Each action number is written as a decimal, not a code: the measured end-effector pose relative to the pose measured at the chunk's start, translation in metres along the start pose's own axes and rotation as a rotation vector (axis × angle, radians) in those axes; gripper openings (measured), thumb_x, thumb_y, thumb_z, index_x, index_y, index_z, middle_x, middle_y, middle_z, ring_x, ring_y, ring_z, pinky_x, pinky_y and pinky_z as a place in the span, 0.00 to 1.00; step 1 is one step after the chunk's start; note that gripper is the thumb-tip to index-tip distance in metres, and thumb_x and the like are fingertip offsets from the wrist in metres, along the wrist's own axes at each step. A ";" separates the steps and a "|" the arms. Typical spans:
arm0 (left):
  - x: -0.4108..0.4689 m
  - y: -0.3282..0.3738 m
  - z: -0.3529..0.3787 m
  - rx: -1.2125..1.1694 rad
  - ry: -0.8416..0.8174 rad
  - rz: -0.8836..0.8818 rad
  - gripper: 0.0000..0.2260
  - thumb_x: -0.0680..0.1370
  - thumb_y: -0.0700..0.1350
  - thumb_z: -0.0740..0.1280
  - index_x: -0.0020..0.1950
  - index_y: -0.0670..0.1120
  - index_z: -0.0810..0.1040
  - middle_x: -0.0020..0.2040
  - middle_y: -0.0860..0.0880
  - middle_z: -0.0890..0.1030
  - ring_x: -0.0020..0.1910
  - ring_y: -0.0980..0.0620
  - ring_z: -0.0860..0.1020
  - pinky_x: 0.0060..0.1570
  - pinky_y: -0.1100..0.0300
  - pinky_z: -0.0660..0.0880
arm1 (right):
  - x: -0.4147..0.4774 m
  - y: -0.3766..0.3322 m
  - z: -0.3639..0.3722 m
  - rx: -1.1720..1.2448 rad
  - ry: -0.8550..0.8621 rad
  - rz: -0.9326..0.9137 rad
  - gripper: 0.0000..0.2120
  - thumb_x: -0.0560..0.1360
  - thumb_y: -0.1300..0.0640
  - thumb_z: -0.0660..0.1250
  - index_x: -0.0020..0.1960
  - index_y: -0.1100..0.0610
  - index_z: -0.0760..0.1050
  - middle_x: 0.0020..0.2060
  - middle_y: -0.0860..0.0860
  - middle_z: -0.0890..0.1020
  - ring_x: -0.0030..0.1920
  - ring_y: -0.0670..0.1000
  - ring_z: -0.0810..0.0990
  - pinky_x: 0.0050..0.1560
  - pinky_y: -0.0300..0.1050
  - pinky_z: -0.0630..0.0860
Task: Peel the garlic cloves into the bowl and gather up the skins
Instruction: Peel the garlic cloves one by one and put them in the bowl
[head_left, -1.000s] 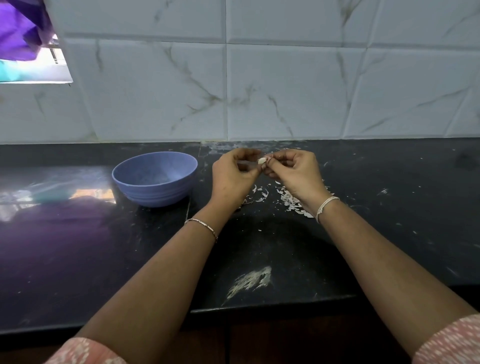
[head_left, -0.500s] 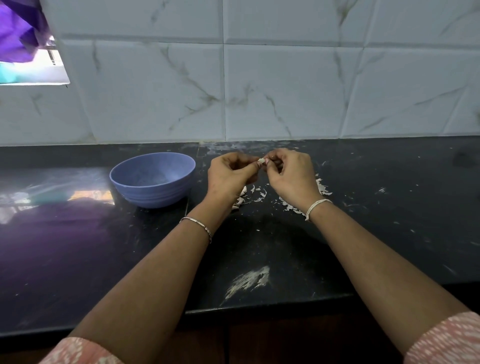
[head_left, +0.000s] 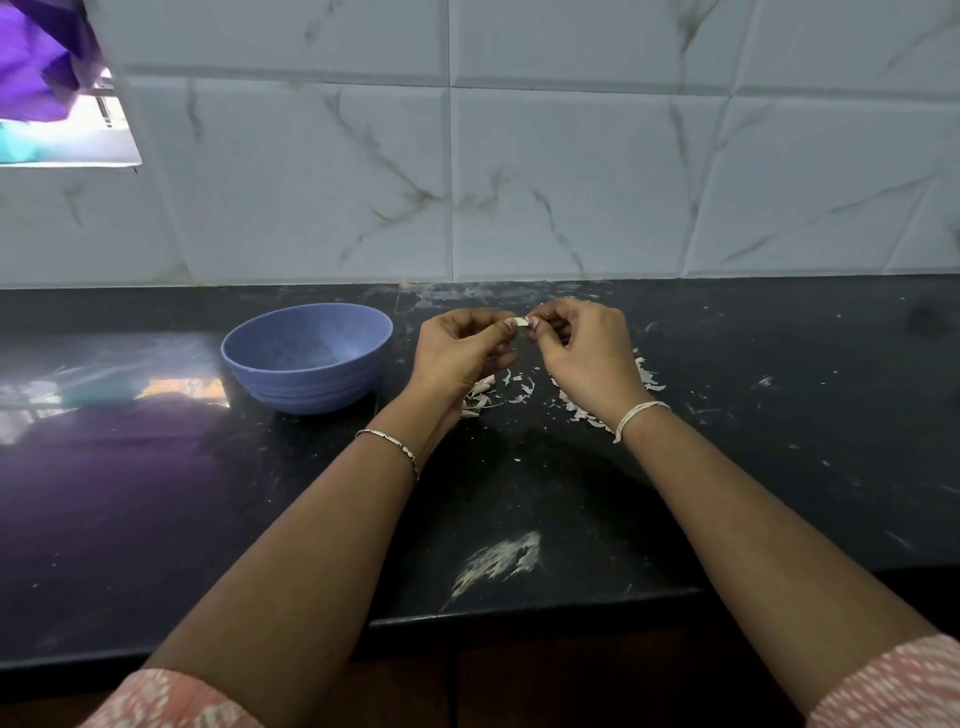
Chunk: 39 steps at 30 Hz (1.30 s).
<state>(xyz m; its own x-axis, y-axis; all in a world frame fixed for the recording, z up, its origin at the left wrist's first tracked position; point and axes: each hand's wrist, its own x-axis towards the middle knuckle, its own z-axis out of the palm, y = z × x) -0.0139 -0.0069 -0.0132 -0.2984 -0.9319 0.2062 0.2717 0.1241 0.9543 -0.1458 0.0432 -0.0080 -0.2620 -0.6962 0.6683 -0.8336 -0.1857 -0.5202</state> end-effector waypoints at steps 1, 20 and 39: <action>0.001 -0.001 0.000 -0.004 0.007 0.001 0.02 0.76 0.35 0.71 0.43 0.39 0.81 0.35 0.43 0.77 0.30 0.56 0.75 0.41 0.60 0.81 | 0.000 -0.001 0.000 0.032 -0.005 0.024 0.06 0.76 0.58 0.68 0.49 0.56 0.83 0.39 0.50 0.85 0.41 0.49 0.83 0.49 0.50 0.81; -0.002 -0.002 0.000 -0.057 -0.062 -0.066 0.01 0.76 0.36 0.71 0.46 0.38 0.81 0.41 0.41 0.78 0.38 0.52 0.77 0.47 0.57 0.82 | -0.002 0.000 -0.007 -0.047 -0.015 -0.062 0.04 0.74 0.58 0.69 0.47 0.56 0.83 0.37 0.49 0.84 0.37 0.48 0.81 0.46 0.49 0.81; -0.002 -0.005 0.003 0.139 -0.032 0.035 0.06 0.73 0.34 0.73 0.44 0.44 0.84 0.43 0.38 0.82 0.40 0.46 0.78 0.52 0.45 0.79 | 0.001 0.014 -0.026 -0.194 -0.129 -0.030 0.10 0.74 0.68 0.67 0.45 0.54 0.79 0.39 0.46 0.82 0.43 0.48 0.81 0.52 0.46 0.78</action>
<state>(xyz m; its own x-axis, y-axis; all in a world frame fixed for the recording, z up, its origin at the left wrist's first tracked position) -0.0177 -0.0042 -0.0173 -0.3204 -0.9151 0.2446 0.1541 0.2045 0.9667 -0.1702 0.0576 -0.0007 -0.1817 -0.7779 0.6016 -0.9211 -0.0795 -0.3811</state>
